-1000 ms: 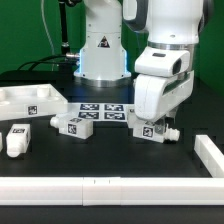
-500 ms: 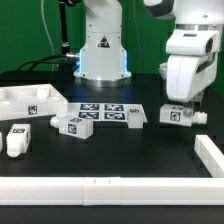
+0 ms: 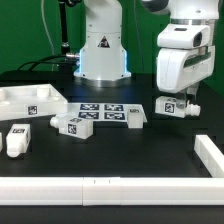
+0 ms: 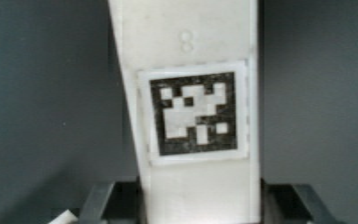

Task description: Assemble one leg

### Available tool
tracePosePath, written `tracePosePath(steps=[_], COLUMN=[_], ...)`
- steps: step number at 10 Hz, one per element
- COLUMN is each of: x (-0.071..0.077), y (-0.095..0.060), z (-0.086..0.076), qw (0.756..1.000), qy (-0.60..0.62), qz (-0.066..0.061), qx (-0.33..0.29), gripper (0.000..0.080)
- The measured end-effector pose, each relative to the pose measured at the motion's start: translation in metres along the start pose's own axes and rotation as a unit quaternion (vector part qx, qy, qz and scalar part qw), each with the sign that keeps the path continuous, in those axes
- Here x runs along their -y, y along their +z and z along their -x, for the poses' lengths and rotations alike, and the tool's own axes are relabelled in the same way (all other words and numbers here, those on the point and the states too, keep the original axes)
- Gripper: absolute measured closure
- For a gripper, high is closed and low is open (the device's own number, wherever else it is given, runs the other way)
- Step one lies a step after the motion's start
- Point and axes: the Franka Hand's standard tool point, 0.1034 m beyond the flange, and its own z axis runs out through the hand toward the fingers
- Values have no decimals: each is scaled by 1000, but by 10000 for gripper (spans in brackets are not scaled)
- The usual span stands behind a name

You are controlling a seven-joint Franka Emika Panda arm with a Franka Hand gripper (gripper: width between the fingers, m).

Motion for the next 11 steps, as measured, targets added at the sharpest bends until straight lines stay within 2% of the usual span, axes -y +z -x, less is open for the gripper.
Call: tracePosePath(steps=[1,2,4,8,9,10,11], x=[9,17,20,20,13,-4,-21], y=[11,22,32,32,20,-8,-36], z=[2,8,13,13,17,23,38], qw=[1000,1000,1000,1000,1000,1000,999], qy=[-3,-4,-3,-3,-10,-16,-40], qz=[1,-6,-12,-12,-13,-6,-2], qx=[-13,-9,-5,-5,10,18,30], gripper=[515,515,515,515,265,265,265])
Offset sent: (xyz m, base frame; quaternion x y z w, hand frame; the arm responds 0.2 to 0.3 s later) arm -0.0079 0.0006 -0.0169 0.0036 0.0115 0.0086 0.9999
